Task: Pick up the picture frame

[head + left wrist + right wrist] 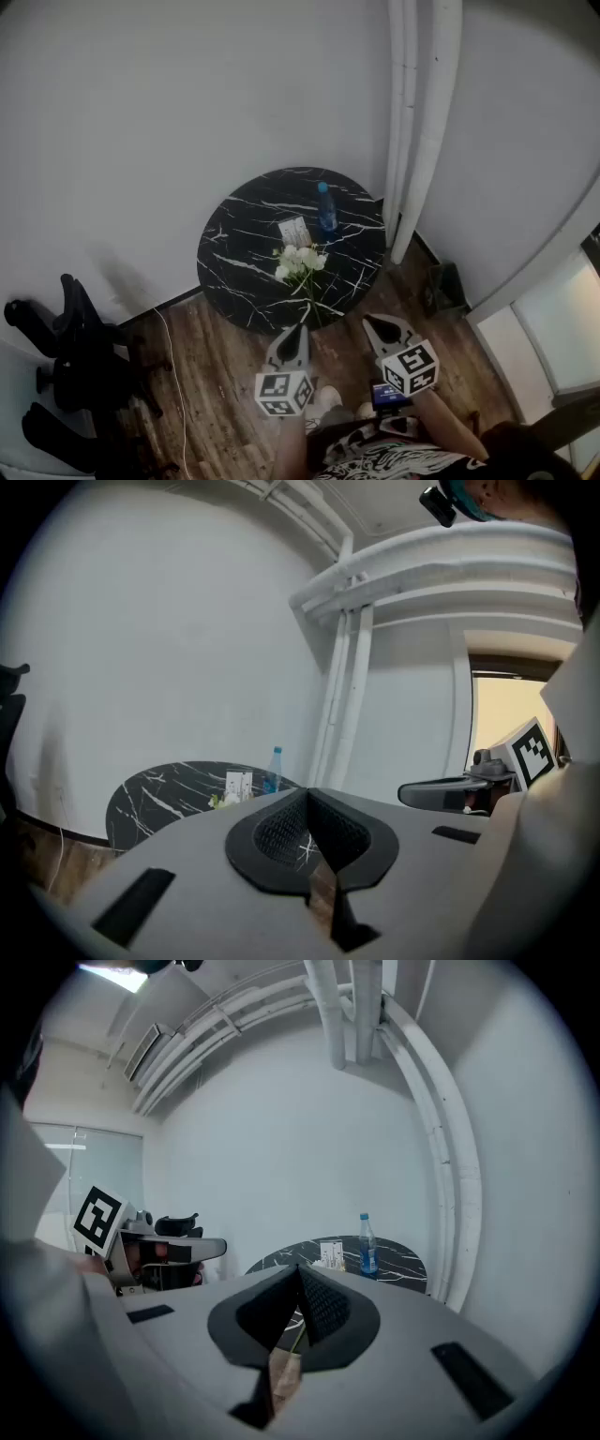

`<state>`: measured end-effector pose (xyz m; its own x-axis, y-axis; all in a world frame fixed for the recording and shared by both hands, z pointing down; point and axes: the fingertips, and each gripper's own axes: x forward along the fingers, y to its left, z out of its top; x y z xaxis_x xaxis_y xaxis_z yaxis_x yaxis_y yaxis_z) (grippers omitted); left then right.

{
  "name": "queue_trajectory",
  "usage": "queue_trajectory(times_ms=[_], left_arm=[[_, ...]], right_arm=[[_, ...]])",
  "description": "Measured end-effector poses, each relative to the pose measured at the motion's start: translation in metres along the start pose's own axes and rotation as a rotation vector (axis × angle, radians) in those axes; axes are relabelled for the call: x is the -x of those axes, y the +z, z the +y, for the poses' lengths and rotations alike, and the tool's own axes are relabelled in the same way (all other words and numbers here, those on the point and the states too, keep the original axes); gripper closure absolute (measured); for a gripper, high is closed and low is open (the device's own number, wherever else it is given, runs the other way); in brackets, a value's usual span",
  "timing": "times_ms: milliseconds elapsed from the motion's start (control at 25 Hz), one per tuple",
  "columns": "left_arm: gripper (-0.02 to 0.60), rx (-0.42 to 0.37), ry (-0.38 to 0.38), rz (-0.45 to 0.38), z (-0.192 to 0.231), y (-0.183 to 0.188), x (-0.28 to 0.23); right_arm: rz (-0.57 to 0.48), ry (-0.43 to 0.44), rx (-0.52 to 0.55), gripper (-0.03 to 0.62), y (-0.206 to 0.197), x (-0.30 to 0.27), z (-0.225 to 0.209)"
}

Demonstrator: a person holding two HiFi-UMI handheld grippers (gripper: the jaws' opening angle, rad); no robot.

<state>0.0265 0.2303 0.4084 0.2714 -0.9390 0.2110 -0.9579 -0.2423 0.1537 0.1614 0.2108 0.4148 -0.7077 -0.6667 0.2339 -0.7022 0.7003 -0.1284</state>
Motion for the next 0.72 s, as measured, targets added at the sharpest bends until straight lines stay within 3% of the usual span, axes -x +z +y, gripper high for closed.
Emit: queue_trajectory(times_ms=[360, 720], left_arm=[[0.568, -0.023, 0.032, 0.004, -0.002, -0.005, 0.009], [0.568, 0.048, -0.017, -0.074, -0.002, 0.008, 0.021]], right_arm=[[0.011, 0.000, -0.007, 0.577, -0.008, 0.010, -0.002], [-0.054, 0.019, -0.050, 0.577, 0.001, 0.012, 0.000]])
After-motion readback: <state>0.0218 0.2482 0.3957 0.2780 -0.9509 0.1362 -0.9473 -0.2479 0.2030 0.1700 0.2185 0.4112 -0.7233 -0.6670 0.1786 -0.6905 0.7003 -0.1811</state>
